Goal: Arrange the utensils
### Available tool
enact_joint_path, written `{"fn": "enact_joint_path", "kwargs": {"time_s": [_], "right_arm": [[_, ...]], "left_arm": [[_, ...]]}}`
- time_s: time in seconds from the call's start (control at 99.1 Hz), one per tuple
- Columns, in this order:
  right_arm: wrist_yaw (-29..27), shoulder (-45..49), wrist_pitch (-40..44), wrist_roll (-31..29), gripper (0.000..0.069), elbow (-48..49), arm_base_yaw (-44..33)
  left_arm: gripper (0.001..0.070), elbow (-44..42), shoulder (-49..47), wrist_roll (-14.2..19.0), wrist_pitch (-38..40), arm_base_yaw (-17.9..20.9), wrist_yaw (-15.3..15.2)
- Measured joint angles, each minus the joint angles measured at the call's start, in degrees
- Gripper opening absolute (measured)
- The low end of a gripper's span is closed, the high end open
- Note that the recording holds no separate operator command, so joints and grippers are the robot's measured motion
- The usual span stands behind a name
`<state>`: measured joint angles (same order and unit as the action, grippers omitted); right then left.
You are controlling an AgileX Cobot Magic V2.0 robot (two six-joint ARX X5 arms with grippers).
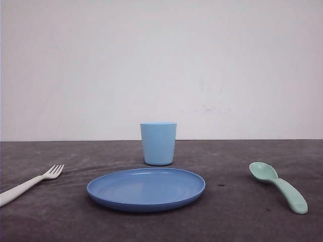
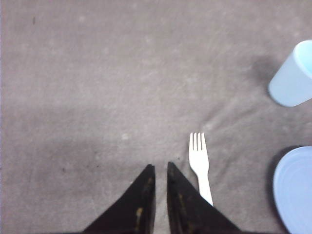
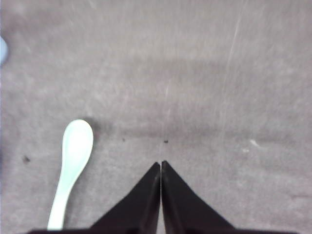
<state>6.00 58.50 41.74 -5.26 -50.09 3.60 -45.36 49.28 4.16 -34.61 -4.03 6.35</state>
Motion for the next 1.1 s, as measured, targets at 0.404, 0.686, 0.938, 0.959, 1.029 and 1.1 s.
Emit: {"fn": "enact_joint_path", "kwargs": {"time_s": [0.404,0.686,0.938,0.959,1.029,1.1], "right_arm": [[0.02,0.33,0.04,0.57,0.0446,0.0,0.0],[0.02,0.33,0.5,0.96,0.068,0.0,0.39],[0.02,0.33,0.52,0.96,0.068,0.0,0.96],[0.02,0.33,0.52,0.96,0.068,0.0,0.96],[0.02,0.33,0.52,0.96,0.068,0.0,0.96],[0.02,0.33,0.52,0.96,0.068,0.0,0.96]], "left_arm": [[0.0385,0.0,0.26,-0.09,-0.31,-0.02,-0.22],[0.0555,0.0,2.08,2.97,-0.37,-1.44,-0.13],[0.0555,0.0,10.97,7.06,0.15,-9.4,-0.33],[0.0555,0.0,11.91,7.34,0.35,-10.08,-0.5],[0.0555,0.0,15.23,8.2,1.25,-12.22,-1.4],[0.0555,0.0,18.51,9.16,2.36,-14.03,-2.69]]}}
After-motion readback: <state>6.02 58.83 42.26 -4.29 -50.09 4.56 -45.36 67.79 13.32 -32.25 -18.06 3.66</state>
